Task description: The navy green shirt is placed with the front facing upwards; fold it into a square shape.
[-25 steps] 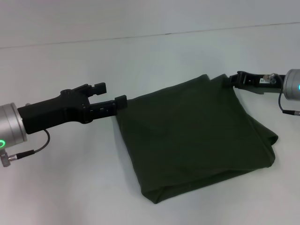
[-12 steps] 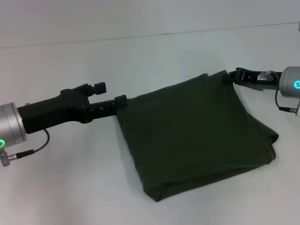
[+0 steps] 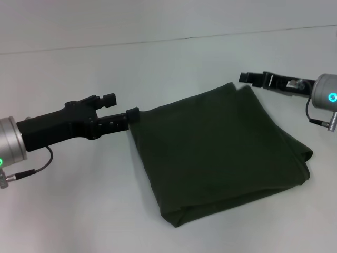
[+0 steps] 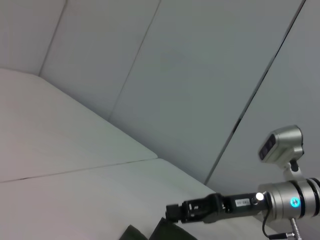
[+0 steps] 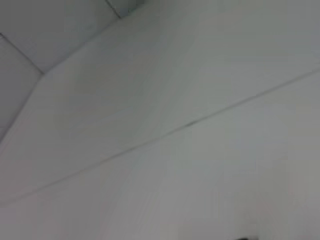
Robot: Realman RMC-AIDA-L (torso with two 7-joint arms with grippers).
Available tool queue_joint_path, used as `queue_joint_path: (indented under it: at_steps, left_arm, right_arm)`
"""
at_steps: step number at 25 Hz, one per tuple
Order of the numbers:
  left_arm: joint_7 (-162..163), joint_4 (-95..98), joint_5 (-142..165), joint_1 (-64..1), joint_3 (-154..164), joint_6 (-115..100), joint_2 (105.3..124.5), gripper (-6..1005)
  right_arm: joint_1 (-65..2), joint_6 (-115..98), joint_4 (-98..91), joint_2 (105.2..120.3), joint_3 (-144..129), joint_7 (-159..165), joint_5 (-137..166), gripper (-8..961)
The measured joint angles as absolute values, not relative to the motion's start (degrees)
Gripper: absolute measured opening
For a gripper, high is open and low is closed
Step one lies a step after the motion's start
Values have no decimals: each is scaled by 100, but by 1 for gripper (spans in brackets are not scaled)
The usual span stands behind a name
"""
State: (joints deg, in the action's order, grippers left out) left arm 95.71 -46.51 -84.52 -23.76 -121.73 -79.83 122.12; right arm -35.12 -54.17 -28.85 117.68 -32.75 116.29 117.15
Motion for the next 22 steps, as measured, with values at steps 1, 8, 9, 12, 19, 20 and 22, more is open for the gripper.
queue_joint_path:
  at_steps: [1, 8, 9, 12, 19, 20, 22]
  left_arm:
    - [9571, -4652, -8451, -2369, -12173, -8001, 12201, 961]
    - [9568, -4659, -8446, -2304, -12162, -8353, 12139, 961]
    - [9559, -4661, -8445, -2296, -12154, -8448, 12131, 961]
    - [9472, -4666, -8401, -2253, -12146, -8799, 12106, 961]
    - [9130, -4691, -8046, -2087, -12167, -9601, 12125, 961]
    - [9129, -4694, -7975, -2061, -12167, -9617, 12134, 961]
    - [9124, -4695, -7879, -2004, -12154, -9622, 12146, 961]
  right_arm:
    - [-3448, -5471, -2912, 11768, -3274, 11460, 11477, 295]
    - [-3070, -6491, -2978, 11743, -3265, 10252, 10316, 585]
    - [-3037, -6690, -3007, 11720, -3273, 10154, 10294, 632]
    - [-2933, -7213, -3119, 11628, -3317, 9997, 10353, 774]
    - [-2774, -8432, -3250, 11337, -3331, 10027, 10746, 851]
    - [-2765, -8617, -3256, 11288, -3332, 10093, 10813, 851]
    - [-2761, -8938, -3264, 11195, -3331, 10284, 11002, 851]
